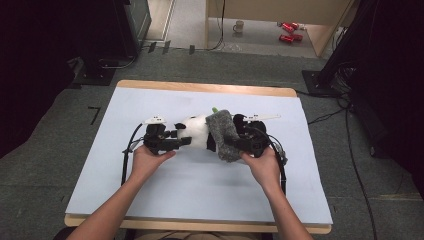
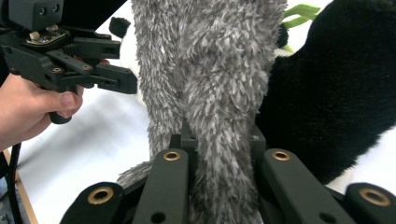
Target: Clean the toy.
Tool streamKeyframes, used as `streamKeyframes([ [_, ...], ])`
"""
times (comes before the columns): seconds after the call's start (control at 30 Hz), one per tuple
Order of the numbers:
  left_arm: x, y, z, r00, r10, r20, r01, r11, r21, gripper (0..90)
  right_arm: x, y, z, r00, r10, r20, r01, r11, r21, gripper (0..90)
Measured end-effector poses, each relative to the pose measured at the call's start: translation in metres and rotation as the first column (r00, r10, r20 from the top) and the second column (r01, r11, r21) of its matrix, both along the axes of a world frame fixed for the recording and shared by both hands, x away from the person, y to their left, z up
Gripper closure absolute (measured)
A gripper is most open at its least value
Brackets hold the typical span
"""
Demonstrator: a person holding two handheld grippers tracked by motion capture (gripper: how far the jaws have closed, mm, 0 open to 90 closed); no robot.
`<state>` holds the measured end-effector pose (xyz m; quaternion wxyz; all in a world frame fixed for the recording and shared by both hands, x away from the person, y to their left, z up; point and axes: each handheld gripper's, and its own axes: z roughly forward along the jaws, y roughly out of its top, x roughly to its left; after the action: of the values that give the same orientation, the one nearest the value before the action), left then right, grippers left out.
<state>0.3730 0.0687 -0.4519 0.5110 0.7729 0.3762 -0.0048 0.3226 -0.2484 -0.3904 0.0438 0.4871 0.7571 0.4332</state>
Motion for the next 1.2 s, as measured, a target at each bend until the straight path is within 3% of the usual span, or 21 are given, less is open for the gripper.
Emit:
streamKeyframes([
  [0.1, 0.0, 0.0, -0.001, 0.9996, -0.013, 0.025, 0.013, 0.9999, 0.005, 32.8, 0.001, 0.0, 0.0, 1.0, 0.002, 0.0, -0.002, 1.0, 0.001, 78.4],
  [0.17, -0.001, 0.0, -0.001, 0.9974, -0.027, 0.067, 0.026, 0.9994, 0.025, 31.0, 0.002, -0.002, 0.0, 1.0, 0.003, 0.004, -0.003, 1.0, 0.001, 78.3],
  [0.3, -0.003, 0.0, -0.004, 0.9839, -0.07, 0.165, 0.057, 0.9952, 0.08, 29.7, 0.005, -0.004, 0.001, 1.0, 0.004, 0.009, -0.004, 1.0, 0.004, 78.2],
  [0.43, -0.002, 0.001, -0.007, 0.9739, -0.095, 0.206, 0.077, 0.9927, 0.093, 28.5, 0.007, -0.005, 0.003, 1.0, 0.004, 0.007, -0.004, 1.0, 0.003, 78.2],
  [0.63, 0.004, -0.001, -0.015, 0.9657, -0.107, 0.237, 0.091, 0.993, 0.075, 26.4, 0.011, -0.007, 0.003, 1.0, 0.007, 0.003, -0.007, 1.0, 0.01, 78.0],
  [0.73, 0.004, -0.004, -0.021, 0.9543, -0.119, 0.274, 0.092, 0.9898, 0.109, 24.3, 0.012, -0.008, 0.004, 1.0, 0.007, 0.001, -0.007, 1.0, 0.013, 77.9],
  [0.83, 0.008, -0.009, -0.03, 0.9644, -0.121, 0.235, 0.094, 0.9877, 0.125, 23.9, 0.013, -0.009, 0.004, 1.0, 0.002, -0.002, -0.002, 1.0, 0.018, 77.8],
  [0.93, 0.01, -0.012, -0.034, 0.9622, -0.1, 0.253, 0.075, 0.9914, 0.107, 26.0, 0.014, -0.008, 0.003, 1.0, 0.007, -0.001, -0.007, 1.0, 0.018, 77.8],
  [1.03, 0.014, -0.01, -0.037, 0.9671, -0.087, 0.239, 0.076, 0.9955, 0.055, 31.9, 0.015, -0.009, 0.003, 1.0, 0.003, 0.0, -0.003, 1.0, 0.02, 77.7],
  [1.2, 0.013, -0.009, -0.034, 0.9786, -0.067, 0.195, 0.061, 0.9974, 0.037, 49.2, 0.016, -0.008, 0.003, 1.0, 0.003, 0.009, -0.003, 1.0, 0.025, 77.6],
])
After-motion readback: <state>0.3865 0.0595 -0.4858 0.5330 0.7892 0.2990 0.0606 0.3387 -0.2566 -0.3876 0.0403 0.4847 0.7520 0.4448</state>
